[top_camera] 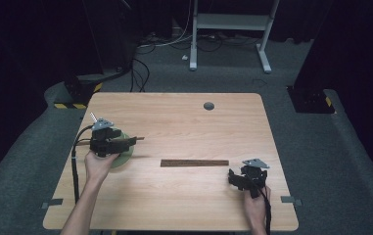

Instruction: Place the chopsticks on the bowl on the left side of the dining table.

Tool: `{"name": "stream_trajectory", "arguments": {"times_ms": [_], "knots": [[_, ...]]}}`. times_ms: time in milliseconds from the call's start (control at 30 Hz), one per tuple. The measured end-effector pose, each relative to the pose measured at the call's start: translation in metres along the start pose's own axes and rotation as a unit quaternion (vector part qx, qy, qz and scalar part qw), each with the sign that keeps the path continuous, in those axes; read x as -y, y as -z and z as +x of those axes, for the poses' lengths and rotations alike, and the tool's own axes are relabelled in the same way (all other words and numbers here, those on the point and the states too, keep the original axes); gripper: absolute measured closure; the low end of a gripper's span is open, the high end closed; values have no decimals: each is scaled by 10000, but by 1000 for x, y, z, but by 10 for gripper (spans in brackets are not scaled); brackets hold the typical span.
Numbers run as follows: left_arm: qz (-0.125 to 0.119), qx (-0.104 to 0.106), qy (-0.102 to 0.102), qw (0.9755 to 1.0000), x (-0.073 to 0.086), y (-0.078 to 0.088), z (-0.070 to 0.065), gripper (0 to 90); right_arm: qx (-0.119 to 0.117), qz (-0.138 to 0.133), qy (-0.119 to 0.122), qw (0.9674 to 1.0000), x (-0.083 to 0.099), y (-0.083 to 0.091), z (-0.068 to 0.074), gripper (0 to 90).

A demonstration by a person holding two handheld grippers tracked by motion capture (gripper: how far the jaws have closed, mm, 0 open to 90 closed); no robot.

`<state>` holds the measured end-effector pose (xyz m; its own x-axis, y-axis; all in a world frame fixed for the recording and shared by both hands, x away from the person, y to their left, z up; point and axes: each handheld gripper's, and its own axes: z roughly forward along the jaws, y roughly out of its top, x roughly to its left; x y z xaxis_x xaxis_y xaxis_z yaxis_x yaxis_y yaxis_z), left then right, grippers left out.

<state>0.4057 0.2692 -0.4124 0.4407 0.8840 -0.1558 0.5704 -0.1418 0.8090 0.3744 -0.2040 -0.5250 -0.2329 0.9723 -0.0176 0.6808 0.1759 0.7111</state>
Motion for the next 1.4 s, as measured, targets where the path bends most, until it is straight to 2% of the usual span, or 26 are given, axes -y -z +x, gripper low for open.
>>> {"name": "stream_trajectory", "arguments": {"times_ms": [300,500,1400], "knots": [[-61,19,-70,10000,2,8,-5,241,1,0,1,10000,0,0,0,139],[-176,104,1,9998,5,12,-9,241,1,-1,0,10000,0,0,0,139],[-248,150,-55,9996,16,23,-19,242,1,-1,0,10000,0,0,0,139]]}}
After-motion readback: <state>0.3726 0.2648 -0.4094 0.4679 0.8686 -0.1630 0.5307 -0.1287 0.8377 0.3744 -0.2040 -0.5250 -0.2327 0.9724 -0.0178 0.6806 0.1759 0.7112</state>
